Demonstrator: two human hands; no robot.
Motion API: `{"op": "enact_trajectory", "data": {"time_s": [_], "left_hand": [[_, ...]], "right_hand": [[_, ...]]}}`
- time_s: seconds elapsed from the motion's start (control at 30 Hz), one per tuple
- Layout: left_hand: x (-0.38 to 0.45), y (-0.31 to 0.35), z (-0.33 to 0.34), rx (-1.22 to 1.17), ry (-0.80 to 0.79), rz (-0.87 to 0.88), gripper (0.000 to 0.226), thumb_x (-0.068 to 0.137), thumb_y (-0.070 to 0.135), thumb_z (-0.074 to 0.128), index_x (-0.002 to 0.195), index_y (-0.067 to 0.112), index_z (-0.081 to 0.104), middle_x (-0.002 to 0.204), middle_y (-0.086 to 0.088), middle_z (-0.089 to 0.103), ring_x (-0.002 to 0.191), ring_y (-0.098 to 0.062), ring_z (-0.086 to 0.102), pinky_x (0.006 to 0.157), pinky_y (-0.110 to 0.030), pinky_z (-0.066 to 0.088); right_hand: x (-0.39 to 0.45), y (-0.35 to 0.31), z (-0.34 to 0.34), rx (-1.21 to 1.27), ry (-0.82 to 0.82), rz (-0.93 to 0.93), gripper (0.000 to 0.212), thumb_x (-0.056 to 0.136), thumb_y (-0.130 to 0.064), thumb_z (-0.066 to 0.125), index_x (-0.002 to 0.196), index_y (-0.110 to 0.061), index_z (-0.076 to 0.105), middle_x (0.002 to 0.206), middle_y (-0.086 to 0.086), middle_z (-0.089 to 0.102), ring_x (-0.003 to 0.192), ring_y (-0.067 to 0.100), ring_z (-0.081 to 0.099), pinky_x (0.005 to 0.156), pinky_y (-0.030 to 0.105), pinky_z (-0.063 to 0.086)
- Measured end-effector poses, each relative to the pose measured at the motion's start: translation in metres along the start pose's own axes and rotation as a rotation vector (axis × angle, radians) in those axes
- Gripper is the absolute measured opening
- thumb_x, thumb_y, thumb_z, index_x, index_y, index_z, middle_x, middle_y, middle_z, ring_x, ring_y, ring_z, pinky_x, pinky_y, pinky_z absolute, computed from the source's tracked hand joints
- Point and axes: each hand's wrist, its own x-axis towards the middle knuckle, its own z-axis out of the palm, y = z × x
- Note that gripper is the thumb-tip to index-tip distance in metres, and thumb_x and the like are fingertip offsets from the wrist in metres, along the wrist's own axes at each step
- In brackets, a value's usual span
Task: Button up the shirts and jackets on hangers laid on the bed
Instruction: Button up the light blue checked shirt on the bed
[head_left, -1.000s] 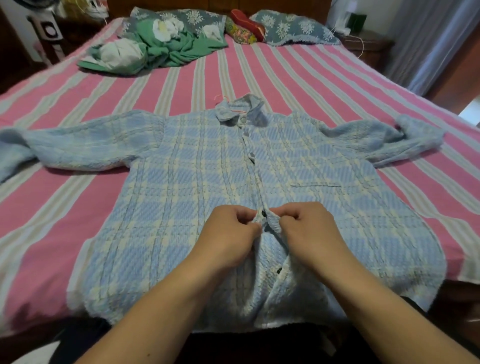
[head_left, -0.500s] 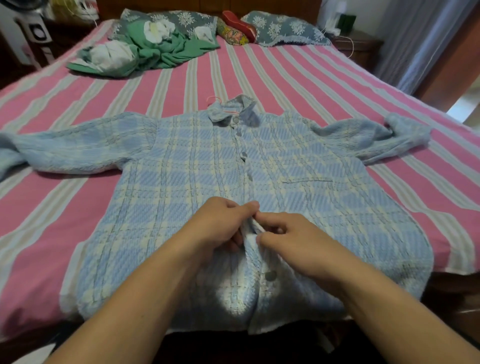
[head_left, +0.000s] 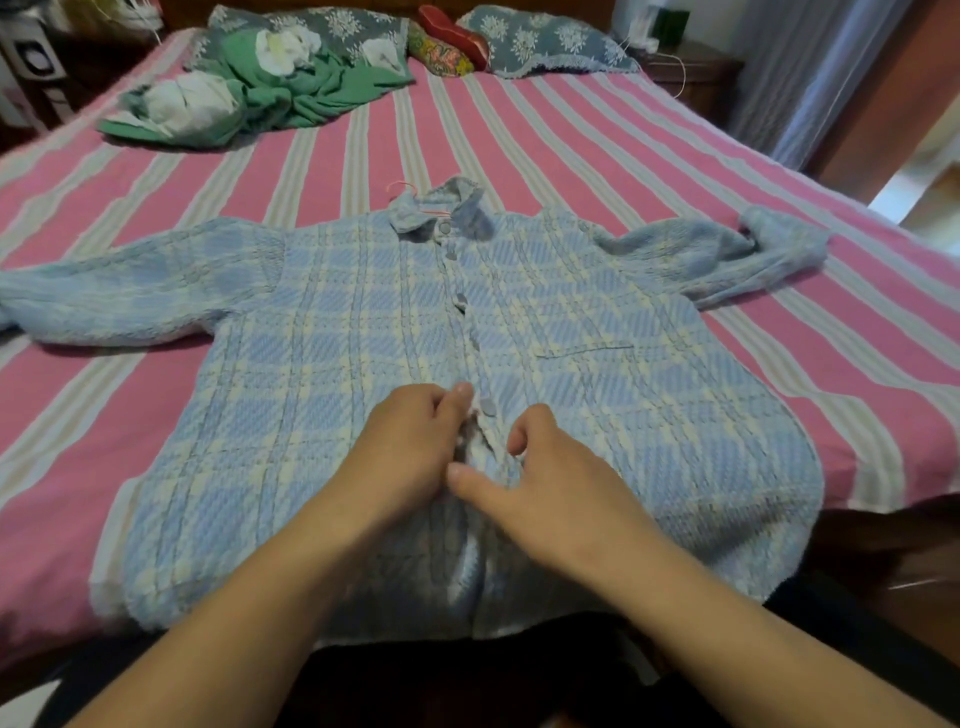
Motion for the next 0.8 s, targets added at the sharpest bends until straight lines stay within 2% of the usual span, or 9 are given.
{"op": "enact_trajectory", "data": {"time_s": [0.13, 0.2, 0.3, 0.37, 0.43, 0.5, 0.63, 0.7, 0.8], "left_hand": [[-0.04, -0.009, -0.02, 0.053, -0.094, -0.081, 0.04, 0.104, 0.042, 0.047, 0.08, 0.011, 0.056, 0.049, -0.004, 0.06, 0.039, -0.014, 0.058, 0.05, -0.028, 0.041], [-0.055, -0.017, -0.017, 0.153, -0.112, -0.047, 0.036, 0.1, 0.046, 0.053, 0.077, 0.019, 0.06, 0.054, 0.002, 0.063, 0.047, -0.012, 0.06, 0.054, -0.032, 0.048], [-0.075, -0.025, 0.003, 0.547, 0.035, 0.127, 0.041, 0.096, 0.064, 0.043, 0.082, 0.027, 0.054, 0.073, 0.008, 0.062, 0.07, -0.014, 0.062, 0.066, -0.038, 0.052], [-0.083, -0.025, 0.021, 0.763, 0.12, 0.228, 0.05, 0.096, 0.07, 0.034, 0.081, 0.026, 0.05, 0.075, 0.005, 0.06, 0.066, -0.024, 0.064, 0.054, -0.034, 0.045], [-0.081, -0.021, 0.034, 0.815, 0.139, 0.297, 0.052, 0.091, 0.071, 0.045, 0.075, 0.023, 0.053, 0.066, 0.002, 0.056, 0.047, -0.029, 0.059, 0.046, -0.029, 0.028], [-0.076, -0.016, 0.043, 0.843, 0.167, 0.339, 0.05, 0.086, 0.068, 0.058, 0.074, 0.019, 0.057, 0.065, -0.002, 0.055, 0.043, -0.03, 0.057, 0.046, -0.029, 0.022], [-0.079, -0.012, 0.039, 0.649, 0.065, 0.242, 0.029, 0.102, 0.049, 0.045, 0.087, 0.025, 0.052, 0.096, 0.003, 0.05, 0.08, -0.027, 0.063, 0.059, -0.037, 0.042], [-0.082, -0.014, 0.016, 0.466, 0.086, 0.212, 0.03, 0.099, 0.042, 0.049, 0.076, 0.023, 0.044, 0.091, 0.006, 0.046, 0.075, -0.021, 0.057, 0.063, -0.038, 0.047], [-0.076, -0.015, -0.022, 0.212, 0.149, 0.104, 0.026, 0.091, 0.026, 0.06, 0.071, 0.018, 0.045, 0.065, 0.002, 0.052, 0.056, -0.015, 0.047, 0.055, -0.037, 0.037]], "right_hand": [[-0.012, 0.013, 0.008, -0.129, 0.091, -0.097, 0.036, 0.09, -0.056, 0.056, 0.1, -0.03, 0.032, 0.081, -0.009, 0.048, 0.067, 0.011, 0.049, 0.055, 0.033, 0.035], [-0.014, 0.021, 0.006, -0.071, 0.084, -0.077, 0.027, 0.09, -0.04, 0.059, 0.1, -0.03, 0.036, 0.081, -0.009, 0.049, 0.067, 0.007, 0.048, 0.054, 0.031, 0.033], [-0.017, 0.039, -0.006, -0.065, 0.004, 0.004, 0.021, 0.086, -0.024, 0.063, 0.093, -0.029, 0.043, 0.08, -0.009, 0.054, 0.069, 0.009, 0.051, 0.055, 0.03, 0.037], [-0.018, 0.051, -0.023, -0.131, -0.091, 0.038, 0.019, 0.084, -0.019, 0.063, 0.086, -0.027, 0.046, 0.082, -0.006, 0.057, 0.074, 0.014, 0.054, 0.058, 0.031, 0.039], [-0.019, 0.06, -0.041, -0.132, -0.14, 0.041, 0.016, 0.083, -0.013, 0.063, 0.081, -0.023, 0.051, 0.082, -0.001, 0.059, 0.077, 0.02, 0.056, 0.064, 0.035, 0.042], [-0.018, 0.069, -0.058, -0.016, -0.104, -0.001, 0.005, 0.082, -0.01, 0.061, 0.083, -0.015, 0.059, 0.08, 0.008, 0.061, 0.077, 0.025, 0.06, 0.069, 0.04, 0.045], [-0.023, 0.073, -0.068, 0.351, -0.037, -0.019, 0.014, 0.078, -0.014, 0.054, 0.084, -0.009, 0.066, 0.073, 0.012, 0.063, 0.069, 0.021, 0.054, 0.067, 0.036, 0.042], [-0.026, 0.072, -0.067, 0.445, 0.025, -0.041, 0.014, 0.086, -0.01, 0.06, 0.086, -0.015, 0.073, 0.078, 0.004, 0.072, 0.072, 0.017, 0.061, 0.071, 0.036, 0.048], [-0.031, 0.065, -0.066, 0.543, 0.109, -0.093, 0.009, 0.09, -0.022, 0.069, 0.084, -0.022, 0.075, 0.082, 0.005, 0.074, 0.071, 0.011, 0.064, 0.073, 0.034, 0.048]]}}
